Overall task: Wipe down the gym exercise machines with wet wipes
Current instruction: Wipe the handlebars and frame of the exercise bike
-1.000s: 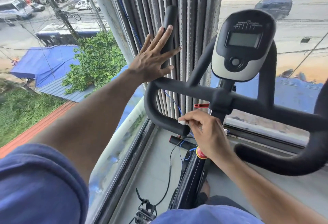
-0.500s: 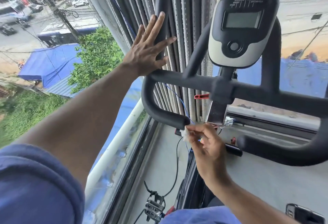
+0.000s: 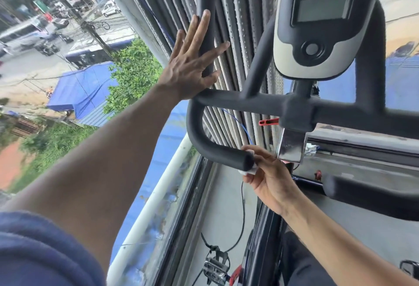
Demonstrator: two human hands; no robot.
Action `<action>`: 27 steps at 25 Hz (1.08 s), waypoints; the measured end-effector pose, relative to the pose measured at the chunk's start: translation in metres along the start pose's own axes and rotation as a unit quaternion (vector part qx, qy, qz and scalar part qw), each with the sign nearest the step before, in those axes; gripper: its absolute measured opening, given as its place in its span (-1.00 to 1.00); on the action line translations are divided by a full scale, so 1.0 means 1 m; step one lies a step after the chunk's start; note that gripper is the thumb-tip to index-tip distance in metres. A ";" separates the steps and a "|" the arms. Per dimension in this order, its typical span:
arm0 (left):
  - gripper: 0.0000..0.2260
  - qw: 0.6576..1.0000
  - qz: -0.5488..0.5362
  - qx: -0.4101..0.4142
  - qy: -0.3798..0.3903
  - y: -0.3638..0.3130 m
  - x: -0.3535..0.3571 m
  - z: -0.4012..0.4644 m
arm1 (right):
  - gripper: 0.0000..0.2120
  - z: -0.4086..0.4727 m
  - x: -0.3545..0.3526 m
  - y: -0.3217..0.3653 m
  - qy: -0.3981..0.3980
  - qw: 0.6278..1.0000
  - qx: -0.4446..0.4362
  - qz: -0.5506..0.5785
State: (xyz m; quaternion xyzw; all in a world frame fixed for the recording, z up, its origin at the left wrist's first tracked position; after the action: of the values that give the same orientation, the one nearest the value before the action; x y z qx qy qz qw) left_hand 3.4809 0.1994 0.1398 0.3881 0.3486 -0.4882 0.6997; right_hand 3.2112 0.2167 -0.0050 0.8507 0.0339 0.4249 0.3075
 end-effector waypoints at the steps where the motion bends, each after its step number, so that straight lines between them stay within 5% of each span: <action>1: -0.39 1.000 0.005 0.001 0.002 0.001 0.001 0.001 | -0.84 0.006 0.006 0.003 0.004 0.999 -0.006 -0.036; 5: -0.40 1.000 0.004 0.001 -0.007 0.002 -0.001 0.002 | -0.75 0.035 0.032 0.003 0.031 0.987 -0.041 -0.154; 9: -0.44 1.000 0.002 -0.002 -0.016 0.000 0.001 0.000 | -0.59 0.027 0.002 -0.002 0.095 0.994 0.044 -0.021; 21: -0.51 0.999 -0.034 -0.007 -0.037 0.002 0.005 -0.001 | -0.87 0.055 0.028 0.001 0.145 0.980 -0.010 -0.134; 27: -0.51 0.998 -0.040 -0.002 -0.042 0.006 0.009 0.001 | -0.48 0.037 -0.015 0.003 0.134 0.988 0.043 -0.062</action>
State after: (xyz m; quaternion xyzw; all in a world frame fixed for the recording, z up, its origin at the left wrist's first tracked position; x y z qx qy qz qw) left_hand 3.4892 0.1958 0.1336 0.3518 0.3347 -0.5309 0.6945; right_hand 3.2285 0.1910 -0.0300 0.7950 0.1458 0.5131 0.2890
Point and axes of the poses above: each hand's wrist, its own z-axis towards the middle knuckle, its own x-axis out of the palm, y = z × x, the point moved 3 cm from there along z, towards the middle knuckle, and after that the axes turned 15 degrees about -y, right-handed, at the moved point
